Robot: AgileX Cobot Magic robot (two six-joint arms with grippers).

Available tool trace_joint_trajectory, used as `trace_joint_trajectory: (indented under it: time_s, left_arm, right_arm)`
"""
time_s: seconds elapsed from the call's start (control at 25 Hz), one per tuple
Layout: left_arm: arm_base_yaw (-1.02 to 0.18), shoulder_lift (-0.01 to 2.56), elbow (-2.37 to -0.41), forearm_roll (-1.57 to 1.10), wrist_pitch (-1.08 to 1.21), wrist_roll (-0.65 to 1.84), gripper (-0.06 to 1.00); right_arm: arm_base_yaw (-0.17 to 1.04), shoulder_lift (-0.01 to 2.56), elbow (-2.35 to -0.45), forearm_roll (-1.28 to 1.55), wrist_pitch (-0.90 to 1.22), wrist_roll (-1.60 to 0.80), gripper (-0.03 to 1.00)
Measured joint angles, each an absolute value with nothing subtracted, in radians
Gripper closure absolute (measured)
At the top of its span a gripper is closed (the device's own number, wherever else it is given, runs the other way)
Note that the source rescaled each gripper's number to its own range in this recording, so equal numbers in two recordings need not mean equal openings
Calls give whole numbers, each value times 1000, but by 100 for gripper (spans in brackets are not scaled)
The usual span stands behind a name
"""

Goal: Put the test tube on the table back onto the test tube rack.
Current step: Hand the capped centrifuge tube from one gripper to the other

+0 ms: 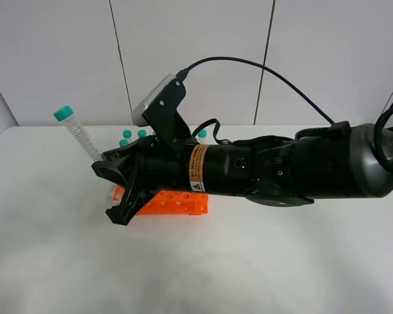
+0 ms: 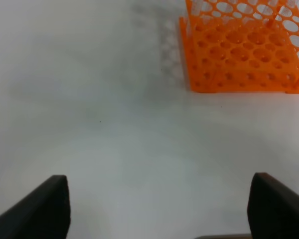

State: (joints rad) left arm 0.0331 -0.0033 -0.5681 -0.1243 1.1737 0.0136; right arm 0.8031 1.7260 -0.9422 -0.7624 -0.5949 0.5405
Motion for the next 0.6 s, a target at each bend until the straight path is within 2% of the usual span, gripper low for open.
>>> trace_joint_trajectory:
  time_s: [0.28, 0.6]
  left_arm:
    - [33, 43, -611, -140, 1159, 14, 10]
    - [33, 298, -761, -164, 1120, 91, 10]
  right_arm:
    - [707, 1676, -869, -797, -633, 546, 96]
    - [703, 1675, -867, -865, -645, 578, 96]
